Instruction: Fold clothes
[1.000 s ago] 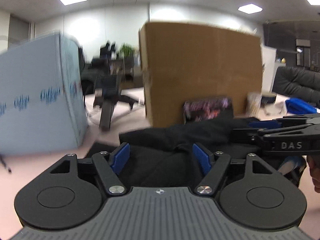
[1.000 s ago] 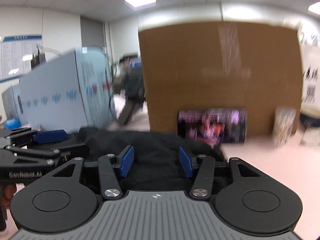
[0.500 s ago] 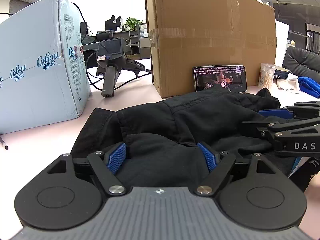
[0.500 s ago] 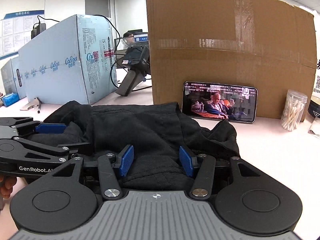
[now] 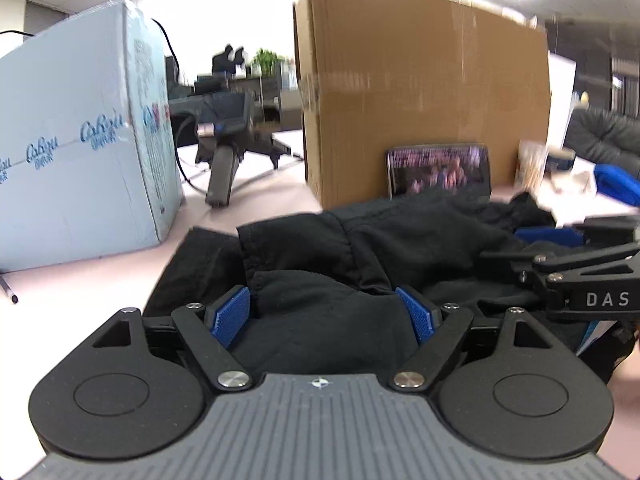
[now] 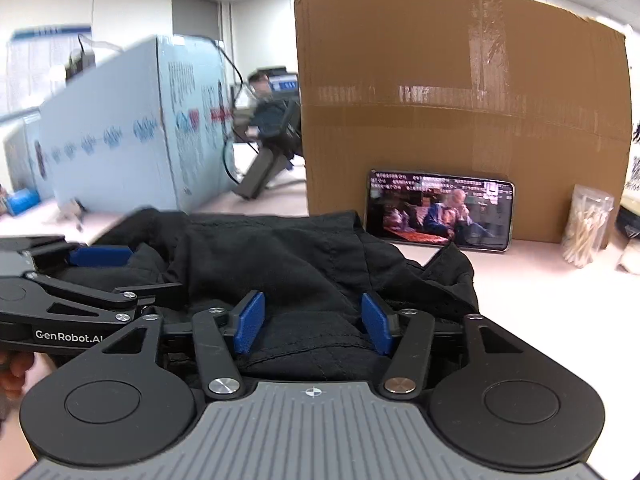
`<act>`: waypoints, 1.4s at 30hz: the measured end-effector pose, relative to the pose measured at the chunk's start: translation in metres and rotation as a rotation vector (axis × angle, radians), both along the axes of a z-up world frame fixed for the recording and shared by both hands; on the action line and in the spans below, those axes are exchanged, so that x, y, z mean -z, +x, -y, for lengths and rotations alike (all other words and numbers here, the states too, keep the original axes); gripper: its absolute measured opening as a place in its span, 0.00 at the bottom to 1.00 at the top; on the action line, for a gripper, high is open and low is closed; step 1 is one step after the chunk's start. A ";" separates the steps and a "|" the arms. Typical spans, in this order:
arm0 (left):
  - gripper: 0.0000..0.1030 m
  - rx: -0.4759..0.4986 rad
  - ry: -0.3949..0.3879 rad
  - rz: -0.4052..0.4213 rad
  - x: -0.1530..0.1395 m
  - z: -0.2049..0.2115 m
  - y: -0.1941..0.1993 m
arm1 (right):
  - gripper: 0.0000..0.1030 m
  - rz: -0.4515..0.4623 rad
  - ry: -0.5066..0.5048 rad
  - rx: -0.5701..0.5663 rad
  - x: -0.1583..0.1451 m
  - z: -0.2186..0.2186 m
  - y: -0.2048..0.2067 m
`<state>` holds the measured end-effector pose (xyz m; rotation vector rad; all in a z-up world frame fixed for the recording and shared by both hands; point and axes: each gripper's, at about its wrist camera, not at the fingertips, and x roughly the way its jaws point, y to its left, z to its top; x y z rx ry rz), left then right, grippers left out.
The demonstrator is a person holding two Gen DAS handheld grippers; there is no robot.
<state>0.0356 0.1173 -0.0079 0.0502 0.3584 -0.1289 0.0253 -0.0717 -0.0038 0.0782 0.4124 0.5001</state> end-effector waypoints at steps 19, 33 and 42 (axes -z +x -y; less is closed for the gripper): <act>0.87 -0.179 -0.650 -0.213 0.027 -0.105 0.012 | 0.98 -0.396 0.535 0.164 0.031 0.103 0.001; 0.54 -0.080 -0.668 -0.209 0.031 -0.092 0.007 | 0.53 -0.332 0.506 0.069 0.028 0.092 -0.003; 0.53 0.007 -0.680 -0.204 0.028 -0.077 -0.009 | 0.49 -0.303 0.534 0.058 0.022 0.112 -0.017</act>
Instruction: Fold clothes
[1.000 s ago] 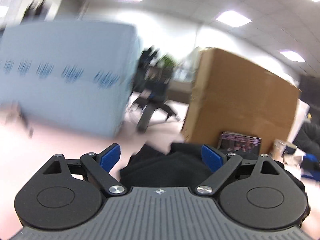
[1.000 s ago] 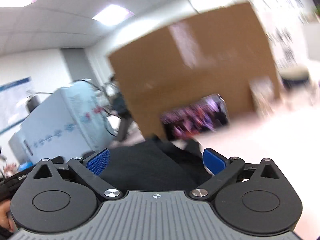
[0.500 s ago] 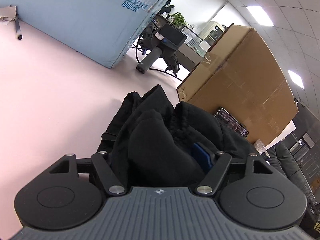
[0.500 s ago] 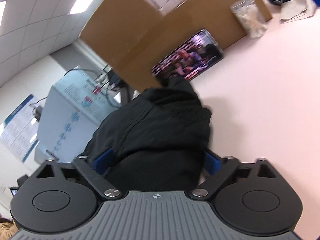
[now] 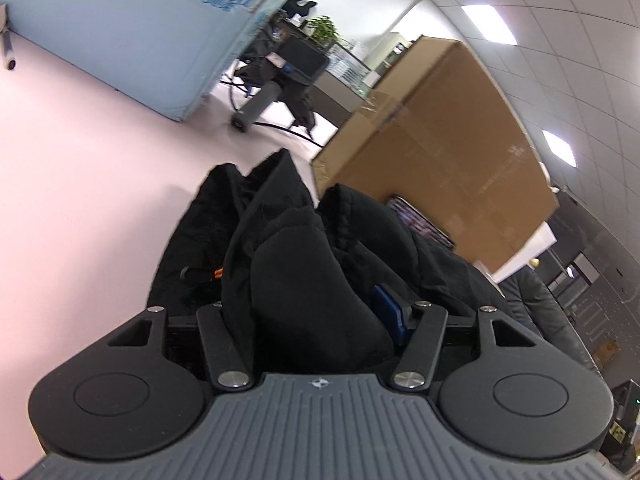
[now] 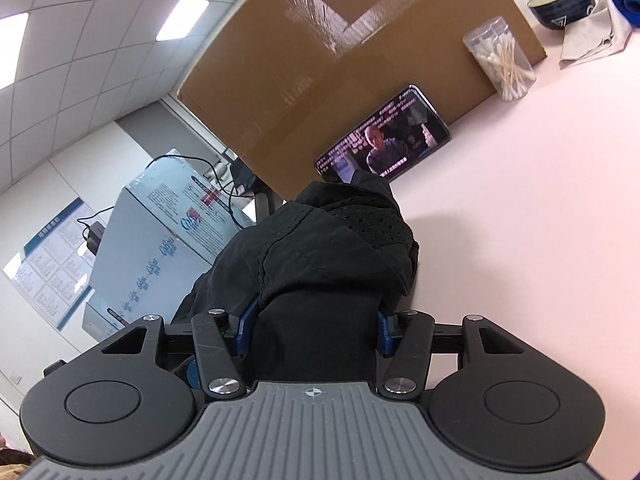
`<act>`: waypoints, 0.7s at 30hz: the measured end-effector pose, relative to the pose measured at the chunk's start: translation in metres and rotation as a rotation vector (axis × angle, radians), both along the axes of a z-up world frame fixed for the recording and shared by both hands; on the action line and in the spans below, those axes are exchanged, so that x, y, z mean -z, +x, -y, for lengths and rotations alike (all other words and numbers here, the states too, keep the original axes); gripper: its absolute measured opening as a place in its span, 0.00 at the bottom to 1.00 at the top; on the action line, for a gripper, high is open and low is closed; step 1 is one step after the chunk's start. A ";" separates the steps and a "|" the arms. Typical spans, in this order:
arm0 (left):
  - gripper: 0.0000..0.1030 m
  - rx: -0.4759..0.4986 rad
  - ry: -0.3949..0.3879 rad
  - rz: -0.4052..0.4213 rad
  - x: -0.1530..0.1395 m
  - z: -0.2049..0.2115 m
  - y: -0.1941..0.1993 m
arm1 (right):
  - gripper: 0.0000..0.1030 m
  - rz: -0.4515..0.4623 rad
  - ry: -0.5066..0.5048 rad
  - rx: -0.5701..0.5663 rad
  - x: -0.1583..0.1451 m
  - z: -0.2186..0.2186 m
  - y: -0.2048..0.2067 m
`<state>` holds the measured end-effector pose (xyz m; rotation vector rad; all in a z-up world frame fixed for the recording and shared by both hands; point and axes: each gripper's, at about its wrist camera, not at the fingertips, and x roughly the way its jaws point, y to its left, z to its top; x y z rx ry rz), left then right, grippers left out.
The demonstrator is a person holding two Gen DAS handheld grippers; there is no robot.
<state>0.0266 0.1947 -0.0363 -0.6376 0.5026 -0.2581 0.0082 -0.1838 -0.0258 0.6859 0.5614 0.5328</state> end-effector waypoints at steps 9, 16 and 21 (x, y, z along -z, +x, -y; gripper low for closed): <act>0.52 0.091 -0.063 0.071 -0.005 0.018 -0.022 | 0.44 0.040 0.023 0.031 -0.007 0.024 -0.029; 0.50 0.203 -0.111 0.083 -0.016 0.045 -0.024 | 0.44 0.079 0.015 0.108 -0.021 0.052 -0.043; 0.57 0.209 0.013 0.082 -0.020 0.066 -0.027 | 0.63 0.045 -0.042 0.146 -0.020 0.072 -0.037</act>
